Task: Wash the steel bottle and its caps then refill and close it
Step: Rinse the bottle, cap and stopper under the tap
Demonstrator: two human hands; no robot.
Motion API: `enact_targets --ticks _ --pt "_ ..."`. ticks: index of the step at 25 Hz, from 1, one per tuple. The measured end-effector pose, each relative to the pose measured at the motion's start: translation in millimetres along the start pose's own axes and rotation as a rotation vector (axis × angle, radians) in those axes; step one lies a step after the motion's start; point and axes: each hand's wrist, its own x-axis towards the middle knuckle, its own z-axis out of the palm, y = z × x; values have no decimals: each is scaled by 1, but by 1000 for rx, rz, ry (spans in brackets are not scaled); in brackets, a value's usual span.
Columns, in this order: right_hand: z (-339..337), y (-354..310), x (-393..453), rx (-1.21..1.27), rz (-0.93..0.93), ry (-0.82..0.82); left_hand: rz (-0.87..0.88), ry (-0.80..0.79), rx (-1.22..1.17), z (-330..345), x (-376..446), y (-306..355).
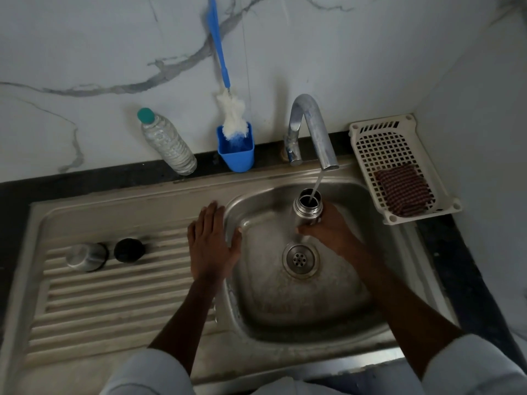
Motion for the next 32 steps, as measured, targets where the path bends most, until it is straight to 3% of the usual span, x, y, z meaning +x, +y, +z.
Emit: enact_targets --ticks 3,8,12,14,17,24,29,32 --pt "0 -17 -1 274 99 -34 1 -6 3 0 -1 -1" --pt "13 -10 -12 1157 583 26 -2 -2 3 0 -1 0" --pt "38 -4 -3 1558 633 51 -23 -5 15 3 -1 -1" --pt "48 -9 3 1695 662 154 -22 -9 17 4 -1 -1" --pt "54 -19 10 1876 672 202 -21 -15 14 5 1 -1" --pt "53 -40 8 1953 603 28 -16 -13 15 5 -1 -4" --pt "39 -50 0 2205 526 202 10 0 -16 6 -1 -6" --pt "46 -53 5 2088 553 155 12 -3 -27 6 -2 -6"
